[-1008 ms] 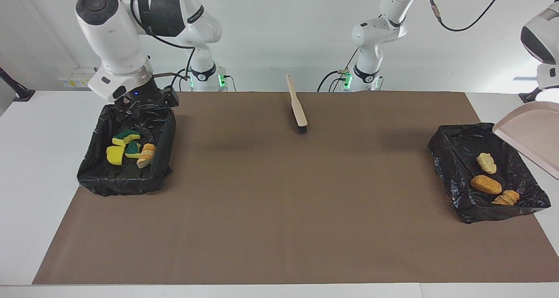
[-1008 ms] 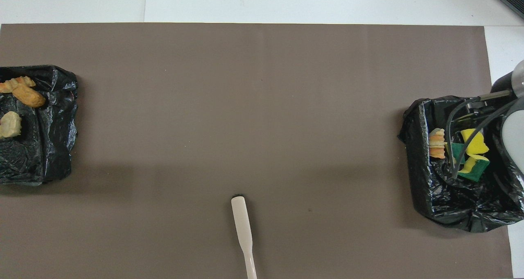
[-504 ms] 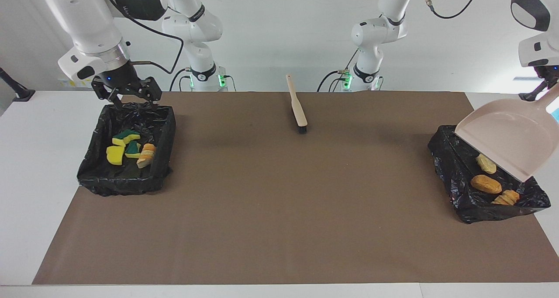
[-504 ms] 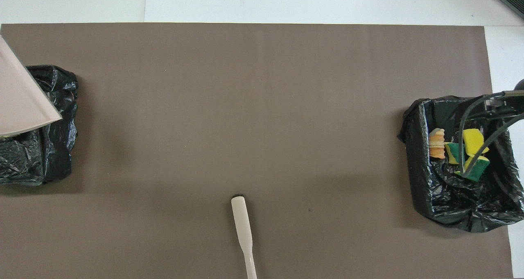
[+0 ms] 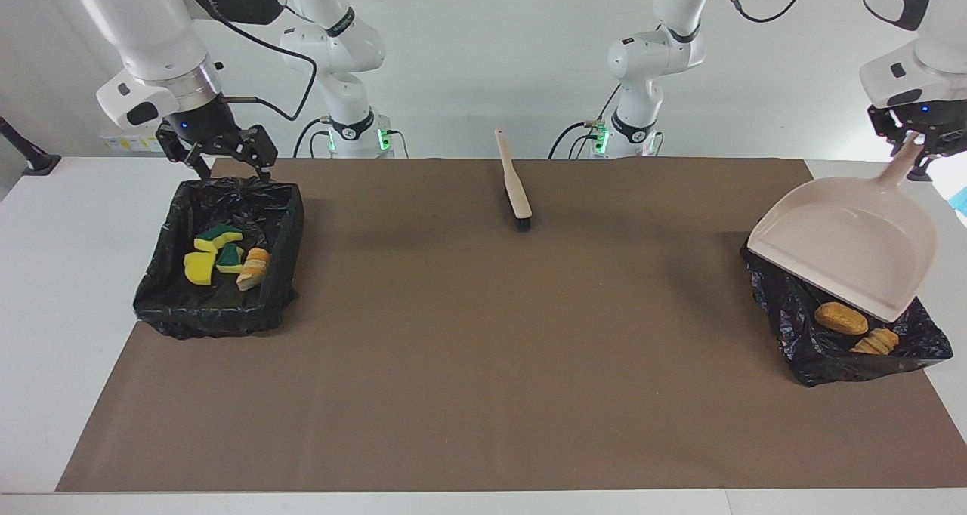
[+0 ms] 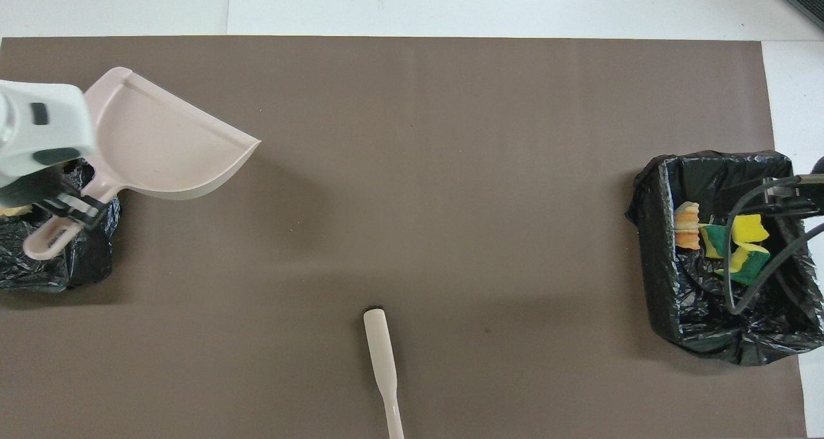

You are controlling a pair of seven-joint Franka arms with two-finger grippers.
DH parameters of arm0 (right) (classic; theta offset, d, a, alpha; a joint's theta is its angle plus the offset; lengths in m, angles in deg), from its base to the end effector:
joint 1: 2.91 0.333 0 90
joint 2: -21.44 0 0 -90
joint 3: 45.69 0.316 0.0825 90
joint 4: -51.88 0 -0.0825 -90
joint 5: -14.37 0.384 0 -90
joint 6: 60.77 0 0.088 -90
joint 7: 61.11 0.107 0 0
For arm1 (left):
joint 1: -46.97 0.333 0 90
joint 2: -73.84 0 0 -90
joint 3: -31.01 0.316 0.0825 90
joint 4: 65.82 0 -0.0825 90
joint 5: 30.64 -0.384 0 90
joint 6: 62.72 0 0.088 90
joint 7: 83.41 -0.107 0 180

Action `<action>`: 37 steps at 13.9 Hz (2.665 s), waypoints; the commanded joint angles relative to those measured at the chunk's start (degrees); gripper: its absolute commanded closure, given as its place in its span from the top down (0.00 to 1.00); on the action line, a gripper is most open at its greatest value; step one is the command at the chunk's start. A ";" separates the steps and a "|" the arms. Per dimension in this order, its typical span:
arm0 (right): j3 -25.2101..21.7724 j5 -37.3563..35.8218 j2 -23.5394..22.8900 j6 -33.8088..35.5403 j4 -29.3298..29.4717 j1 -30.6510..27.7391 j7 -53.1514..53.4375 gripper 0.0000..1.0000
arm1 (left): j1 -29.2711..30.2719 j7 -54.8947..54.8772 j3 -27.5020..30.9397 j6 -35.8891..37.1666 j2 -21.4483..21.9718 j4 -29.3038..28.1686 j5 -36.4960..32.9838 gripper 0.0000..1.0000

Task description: Sweep and dump trash in bin

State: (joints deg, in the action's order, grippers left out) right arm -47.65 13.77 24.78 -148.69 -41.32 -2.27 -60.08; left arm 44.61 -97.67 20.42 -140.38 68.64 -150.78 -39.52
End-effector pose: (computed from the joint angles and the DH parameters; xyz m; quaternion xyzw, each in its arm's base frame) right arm 0.5319 -0.0140 0.6268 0.9996 -0.0206 -0.0170 0.0042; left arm 0.5485 -0.1016 0.6001 -0.9658 0.2258 0.1086 0.0674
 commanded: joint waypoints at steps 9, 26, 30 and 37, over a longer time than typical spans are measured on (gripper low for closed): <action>0.03 0.96 0.79 -0.85 -1.19 -0.11 0.73 1.00 | -22.67 38.68 1.00 -36.64 -5.76 -16.82 10.82 0.00; 0.03 0.96 0.79 -0.85 -1.19 -0.11 0.73 1.00 | -27.79 49.33 1.09 -42.33 -10.54 -20.34 11.52 1.00; 0.03 0.96 0.79 -0.85 -1.19 -0.11 0.73 1.00 | -23.32 48.45 1.80 -36.68 -5.97 -18.93 11.26 1.00; -0.05 0.96 0.79 -0.85 -1.19 -0.11 0.73 1.00 | -8.65 26.25 1.88 -31.69 -1.30 -19.19 11.17 1.00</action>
State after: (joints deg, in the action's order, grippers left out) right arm -47.69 13.77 24.78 -148.69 -41.35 -2.24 -60.08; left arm 32.63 -65.35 22.77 -174.78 65.50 -169.23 -28.97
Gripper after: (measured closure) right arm 0.000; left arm 0.000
